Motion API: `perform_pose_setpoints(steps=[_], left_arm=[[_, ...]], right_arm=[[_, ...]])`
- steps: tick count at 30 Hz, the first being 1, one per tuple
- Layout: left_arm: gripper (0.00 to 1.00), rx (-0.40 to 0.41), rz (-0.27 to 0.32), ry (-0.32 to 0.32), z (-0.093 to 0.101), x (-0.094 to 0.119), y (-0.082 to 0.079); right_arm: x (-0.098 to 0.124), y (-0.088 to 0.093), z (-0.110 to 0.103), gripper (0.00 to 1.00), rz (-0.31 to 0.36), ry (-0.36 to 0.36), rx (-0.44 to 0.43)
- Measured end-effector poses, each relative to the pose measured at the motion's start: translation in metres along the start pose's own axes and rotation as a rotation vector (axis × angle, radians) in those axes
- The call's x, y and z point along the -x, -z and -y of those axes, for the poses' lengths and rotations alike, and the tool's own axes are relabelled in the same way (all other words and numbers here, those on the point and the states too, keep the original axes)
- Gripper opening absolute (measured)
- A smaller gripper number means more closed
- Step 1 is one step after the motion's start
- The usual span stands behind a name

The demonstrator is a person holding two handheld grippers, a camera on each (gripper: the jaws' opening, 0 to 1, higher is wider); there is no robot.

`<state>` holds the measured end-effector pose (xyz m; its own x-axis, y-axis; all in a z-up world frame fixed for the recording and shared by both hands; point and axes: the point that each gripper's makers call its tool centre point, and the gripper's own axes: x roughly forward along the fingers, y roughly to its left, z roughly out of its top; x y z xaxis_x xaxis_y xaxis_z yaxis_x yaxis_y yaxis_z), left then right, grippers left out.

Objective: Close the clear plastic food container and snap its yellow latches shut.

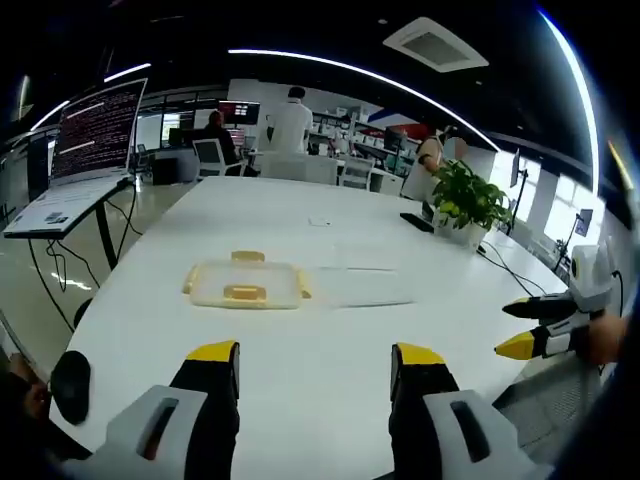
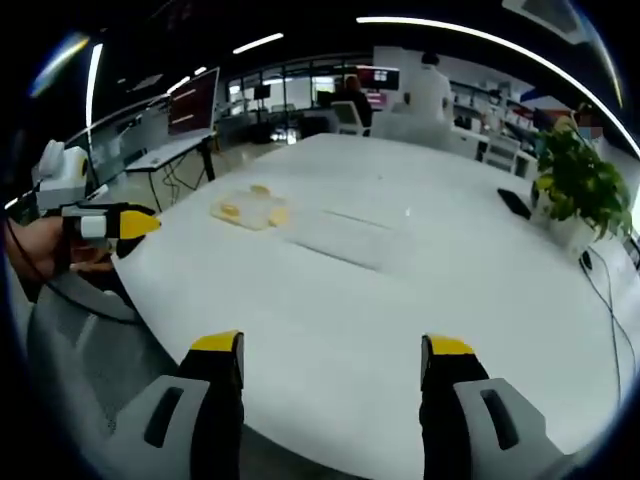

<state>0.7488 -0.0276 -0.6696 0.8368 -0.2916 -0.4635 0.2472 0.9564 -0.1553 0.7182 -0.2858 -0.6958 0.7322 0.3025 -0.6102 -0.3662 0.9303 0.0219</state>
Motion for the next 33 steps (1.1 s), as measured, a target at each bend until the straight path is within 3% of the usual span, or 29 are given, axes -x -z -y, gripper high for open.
perform_pose_setpoints(steps=[33], left_arm=[[0.56, -0.003, -0.01, 0.002, 0.0, -0.0012, 0.0019]], right_arm=[[-0.0012, 0.0021, -0.0024, 0.69, -0.012, -0.01, 0.012]])
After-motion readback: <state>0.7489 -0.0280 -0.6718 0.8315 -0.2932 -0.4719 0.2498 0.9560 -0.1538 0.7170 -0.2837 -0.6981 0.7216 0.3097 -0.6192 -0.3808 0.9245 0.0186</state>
